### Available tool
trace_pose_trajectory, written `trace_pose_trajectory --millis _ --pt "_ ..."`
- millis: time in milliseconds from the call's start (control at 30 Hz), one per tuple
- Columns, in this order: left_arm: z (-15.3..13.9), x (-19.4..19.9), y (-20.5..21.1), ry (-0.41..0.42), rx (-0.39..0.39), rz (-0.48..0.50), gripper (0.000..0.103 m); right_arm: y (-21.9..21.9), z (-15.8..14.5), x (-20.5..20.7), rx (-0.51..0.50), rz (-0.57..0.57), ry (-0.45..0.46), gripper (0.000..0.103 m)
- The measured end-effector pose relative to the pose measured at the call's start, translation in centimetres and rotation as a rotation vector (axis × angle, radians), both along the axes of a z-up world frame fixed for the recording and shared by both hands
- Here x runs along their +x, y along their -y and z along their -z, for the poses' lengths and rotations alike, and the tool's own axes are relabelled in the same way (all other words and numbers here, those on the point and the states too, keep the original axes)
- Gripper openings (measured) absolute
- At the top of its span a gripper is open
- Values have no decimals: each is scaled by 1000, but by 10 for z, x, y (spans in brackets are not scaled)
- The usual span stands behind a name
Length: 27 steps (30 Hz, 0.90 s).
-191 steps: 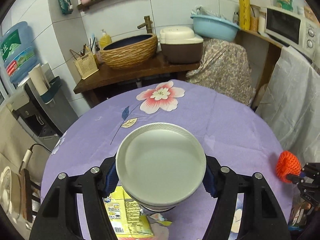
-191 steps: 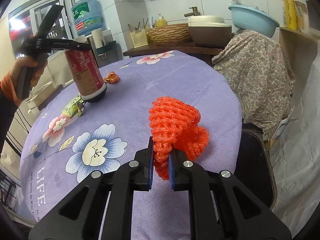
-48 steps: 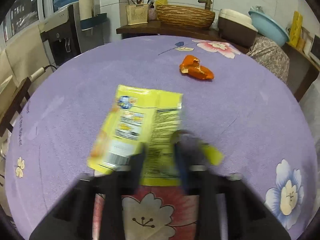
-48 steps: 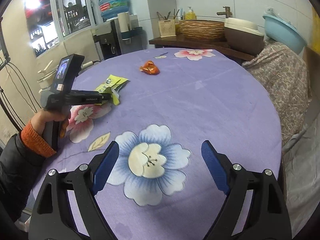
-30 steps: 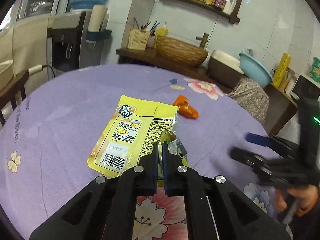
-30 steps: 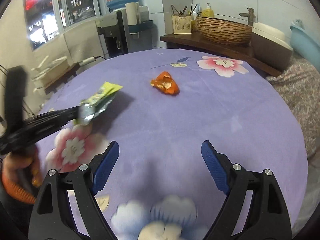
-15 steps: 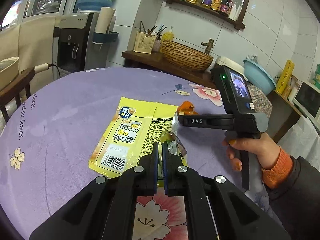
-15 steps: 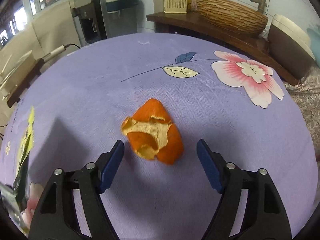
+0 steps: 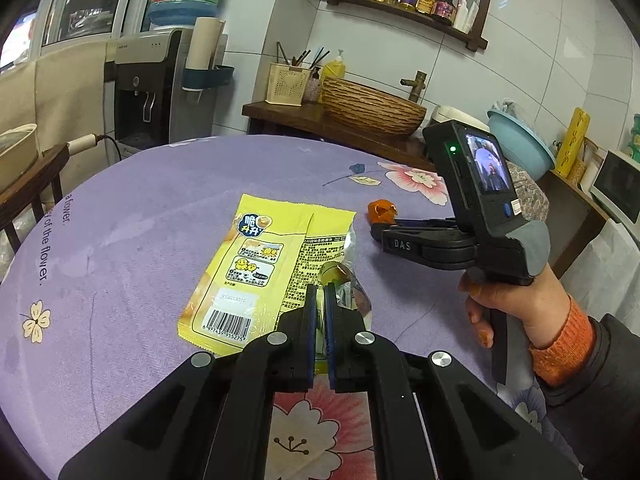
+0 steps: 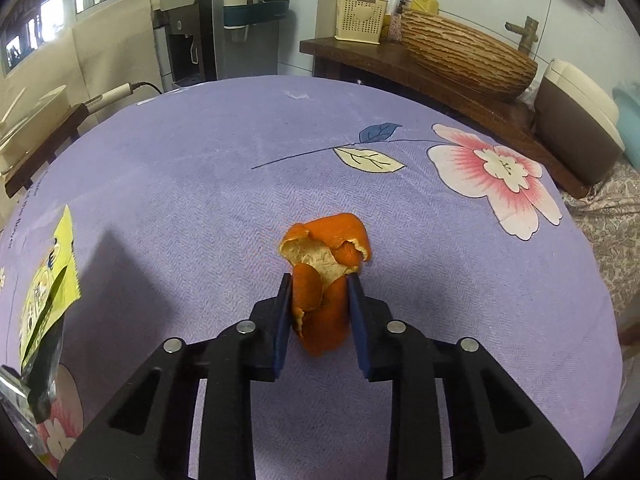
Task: Collect trash
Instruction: 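Close the right tool on the orange peel, then carry both to the black bin, left tool drops wrapper while right drops peel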
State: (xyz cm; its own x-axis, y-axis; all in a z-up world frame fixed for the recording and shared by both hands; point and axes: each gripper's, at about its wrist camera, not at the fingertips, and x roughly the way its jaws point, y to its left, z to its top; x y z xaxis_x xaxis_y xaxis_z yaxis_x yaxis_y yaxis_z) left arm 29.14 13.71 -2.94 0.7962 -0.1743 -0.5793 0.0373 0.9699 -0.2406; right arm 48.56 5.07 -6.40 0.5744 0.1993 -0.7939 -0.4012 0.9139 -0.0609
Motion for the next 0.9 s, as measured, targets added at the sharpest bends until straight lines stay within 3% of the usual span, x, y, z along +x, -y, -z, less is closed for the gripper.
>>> trace_pose_trajectory --millis 467,900 --pt "4 1 3 -4 34 -10 5 51 -28 -82 105 -72 24 23" --pt "8 1 18 1 97 7 5 153 -56 -208 147 -37 130 23"
